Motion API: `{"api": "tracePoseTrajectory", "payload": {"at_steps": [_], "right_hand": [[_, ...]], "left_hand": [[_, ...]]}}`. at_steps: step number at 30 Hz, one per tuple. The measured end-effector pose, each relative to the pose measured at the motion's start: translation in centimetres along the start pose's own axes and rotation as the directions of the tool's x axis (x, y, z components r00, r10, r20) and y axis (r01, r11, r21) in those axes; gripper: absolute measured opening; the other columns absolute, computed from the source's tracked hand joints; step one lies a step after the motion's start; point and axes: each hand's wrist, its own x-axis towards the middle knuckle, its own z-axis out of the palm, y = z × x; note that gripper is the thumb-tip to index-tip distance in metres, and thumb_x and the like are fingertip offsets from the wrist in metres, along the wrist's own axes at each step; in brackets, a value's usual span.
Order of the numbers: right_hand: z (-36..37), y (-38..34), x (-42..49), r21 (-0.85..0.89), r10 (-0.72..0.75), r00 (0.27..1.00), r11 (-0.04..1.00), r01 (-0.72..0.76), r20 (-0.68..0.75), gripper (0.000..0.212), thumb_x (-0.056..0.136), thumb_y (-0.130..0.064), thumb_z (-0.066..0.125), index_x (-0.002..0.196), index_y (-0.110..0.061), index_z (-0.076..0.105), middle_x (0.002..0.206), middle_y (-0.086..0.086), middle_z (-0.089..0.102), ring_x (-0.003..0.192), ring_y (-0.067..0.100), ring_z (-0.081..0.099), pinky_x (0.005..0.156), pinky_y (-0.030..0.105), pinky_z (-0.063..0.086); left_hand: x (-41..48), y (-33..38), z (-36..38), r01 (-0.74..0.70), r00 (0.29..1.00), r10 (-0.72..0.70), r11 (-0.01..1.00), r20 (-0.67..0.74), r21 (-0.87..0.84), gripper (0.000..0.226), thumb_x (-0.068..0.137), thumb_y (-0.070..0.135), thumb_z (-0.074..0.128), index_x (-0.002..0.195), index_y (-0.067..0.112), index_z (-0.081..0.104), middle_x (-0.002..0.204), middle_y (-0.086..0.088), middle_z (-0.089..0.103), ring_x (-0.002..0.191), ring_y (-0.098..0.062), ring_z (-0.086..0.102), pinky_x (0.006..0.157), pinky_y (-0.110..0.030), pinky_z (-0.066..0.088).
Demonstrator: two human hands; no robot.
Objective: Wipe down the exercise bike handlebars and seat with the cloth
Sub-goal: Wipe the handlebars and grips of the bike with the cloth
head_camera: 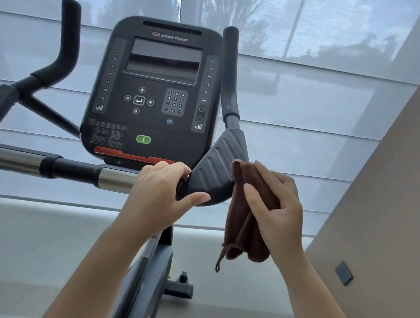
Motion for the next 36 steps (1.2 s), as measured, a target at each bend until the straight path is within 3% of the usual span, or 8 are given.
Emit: {"api": "tracePoseTrajectory", "payload": {"at_steps": [5,7,9,12,17,23,29,36], "right_hand": [[-0.1,0.6,3.2,0.180,0.122,0.992,0.977,-0.114,-0.034,0.039,0.061,-0.047,0.074,0.098,-0.050,0.062,0.108,-0.009,0.061,0.100,-0.005,0.059,0.089,0.018,0.048],[0.3,1.2,4.8,0.135,0.092,0.996,0.987,-0.089,-0.019,0.042,0.061,-0.043,0.077,0.099,-0.051,0.060,0.108,-0.012,0.059,0.098,-0.010,0.057,0.089,0.010,0.045],[0.6,1.9,6.8,0.098,0.059,0.998,0.993,-0.059,0.006,0.045,0.062,-0.039,0.078,0.100,-0.053,0.058,0.106,-0.014,0.056,0.095,-0.016,0.053,0.085,0.000,0.039],[0.8,3.5,9.5,0.025,0.007,0.997,1.000,-0.009,0.083,0.051,0.062,-0.040,0.079,0.105,-0.052,0.056,0.103,-0.015,0.051,0.093,-0.022,0.047,0.081,-0.007,0.032],[1.2,5.8,12.4,-0.004,-0.119,0.960,0.992,0.124,0.252,0.050,0.066,-0.033,0.079,0.108,-0.050,0.056,0.106,-0.007,0.051,0.098,-0.018,0.046,0.079,-0.006,0.032],[0.3,9.2,17.3,0.090,-0.282,0.893,0.959,0.268,0.351,0.057,0.069,-0.013,0.076,0.106,-0.052,0.056,0.107,-0.006,0.054,0.100,-0.009,0.051,0.084,0.002,0.038],[2.8,9.8,26.8,0.158,-0.444,0.866,0.895,0.417,0.231,0.051,0.071,-0.013,0.072,0.112,-0.041,0.057,0.107,-0.002,0.051,0.099,-0.012,0.048,0.083,-0.001,0.034],[7.9,6.5,35.7,0.217,-0.543,0.825,0.834,0.507,0.155,0.039,0.076,-0.014,0.072,0.113,-0.022,0.063,0.110,0.002,0.049,0.098,-0.007,0.050,0.092,0.006,0.038]], "left_hand": [[1.8,0.3,0.1,0.014,1.000,-0.015,0.996,0.002,0.091,0.071,0.071,0.079,0.021,0.072,0.014,0.050,0.063,-0.002,0.058,0.061,-0.022,0.051,0.061,-0.033,0.038],[3.0,0.4,-0.1,-0.006,0.999,0.011,0.988,-0.031,0.154,0.080,0.072,0.080,0.008,0.063,0.014,0.051,0.054,-0.002,0.058,0.053,-0.022,0.051,0.057,-0.033,0.038],[4.3,0.8,-0.5,-0.055,0.996,0.067,0.981,-0.060,0.187,0.077,0.077,0.076,0.012,0.059,0.015,0.056,0.050,0.001,0.058,0.050,-0.019,0.051,0.058,-0.031,0.039],[6.7,1.7,-0.7,-0.139,0.988,0.150,0.973,-0.046,0.184,0.058,0.078,0.066,0.033,0.075,0.017,0.064,0.068,0.007,0.067,0.066,-0.016,0.060,0.067,-0.030,0.042],[11.5,2.6,0.5,-0.106,0.990,0.097,0.991,0.104,0.085,0.062,0.076,0.065,0.050,0.116,0.018,0.057,0.118,0.005,0.058,0.111,-0.010,0.051,0.096,-0.031,0.040],[15.9,1.7,2.6,-0.043,0.989,0.024,0.990,0.144,0.133,0.071,0.074,0.058,0.050,0.131,0.016,0.043,0.133,0.001,0.048,0.122,-0.014,0.043,0.103,-0.033,0.035],[18.9,-0.1,4.1,0.039,0.979,-0.078,0.977,0.186,0.207,0.086,0.069,0.064,0.051,0.141,0.022,0.026,0.146,0.005,0.032,0.131,-0.009,0.030,0.103,-0.019,0.020],[21.4,-1.7,4.8,0.123,0.977,-0.141,0.986,0.161,0.114,0.084,0.067,0.062,0.058,0.139,0.036,0.024,0.136,0.025,0.027,0.128,0.000,0.025,0.104,-0.021,0.021]]}}
